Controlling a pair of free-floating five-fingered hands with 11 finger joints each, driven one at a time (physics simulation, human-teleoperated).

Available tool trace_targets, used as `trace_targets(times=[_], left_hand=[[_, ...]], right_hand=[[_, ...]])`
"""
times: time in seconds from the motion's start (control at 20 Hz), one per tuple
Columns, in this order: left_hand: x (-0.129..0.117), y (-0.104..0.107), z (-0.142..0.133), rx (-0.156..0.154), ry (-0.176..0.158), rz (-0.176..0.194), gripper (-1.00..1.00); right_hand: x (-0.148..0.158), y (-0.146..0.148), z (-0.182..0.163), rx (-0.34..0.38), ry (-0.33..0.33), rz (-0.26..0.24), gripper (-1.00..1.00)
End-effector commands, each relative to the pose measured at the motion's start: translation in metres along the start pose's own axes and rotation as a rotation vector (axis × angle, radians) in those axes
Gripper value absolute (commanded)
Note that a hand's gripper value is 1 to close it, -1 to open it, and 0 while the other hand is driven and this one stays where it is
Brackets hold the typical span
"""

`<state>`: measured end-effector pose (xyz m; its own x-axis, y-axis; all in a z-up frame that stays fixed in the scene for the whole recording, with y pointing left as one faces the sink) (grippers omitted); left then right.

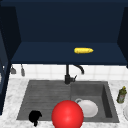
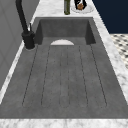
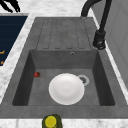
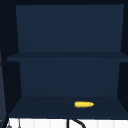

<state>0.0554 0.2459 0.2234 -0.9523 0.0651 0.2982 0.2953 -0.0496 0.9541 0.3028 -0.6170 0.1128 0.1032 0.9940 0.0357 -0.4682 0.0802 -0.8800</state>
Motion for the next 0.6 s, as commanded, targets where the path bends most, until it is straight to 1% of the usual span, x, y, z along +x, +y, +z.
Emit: trace_targets(times=[0.0,0.2,0.25,0.3,0.35,0.4,0.45,0.5,0.55], left_hand=[[0.000,0.000,0.000,0.000,0.000,0.000,0.00],[0.000,0.000,0.000,0.000,0.000,0.000,0.00],[0.000,0.000,0.000,0.000,0.000,0.000,0.00],[0.000,0.000,0.000,0.000,0.000,0.000,0.00],[0.000,0.000,0.000,0.000,0.000,0.000,0.00],[0.000,0.000,0.000,0.000,0.000,0.000,0.00],[0.000,0.000,0.000,0.000,0.000,0.000,0.00],[0.000,0.000,0.000,0.000,0.000,0.000,0.00],[0.000,0.000,0.000,0.000,0.000,0.000,0.00]], right_hand=[[-0.017,0.009,-0.019,-0.055,-0.057,0.025,1.00],[-0.029,-0.002,-0.016,0.016,-0.110,-0.049,1.00],[-0.032,-0.003,-0.011,0.045,-0.123,-0.082,-1.00],[-0.034,-0.006,-0.008,0.061,-0.139,-0.106,-1.00],[-0.038,-0.009,-0.003,0.092,-0.162,-0.123,-1.00],[-0.042,-0.015,-0.001,0.120,-0.191,-0.112,-1.00],[-0.038,-0.022,0.002,0.114,-0.209,-0.068,-1.00],[-0.034,-0.027,0.004,0.094,-0.208,-0.056,-1.00],[-0.035,-0.035,0.007,0.086,-0.194,-0.062,-1.00]])
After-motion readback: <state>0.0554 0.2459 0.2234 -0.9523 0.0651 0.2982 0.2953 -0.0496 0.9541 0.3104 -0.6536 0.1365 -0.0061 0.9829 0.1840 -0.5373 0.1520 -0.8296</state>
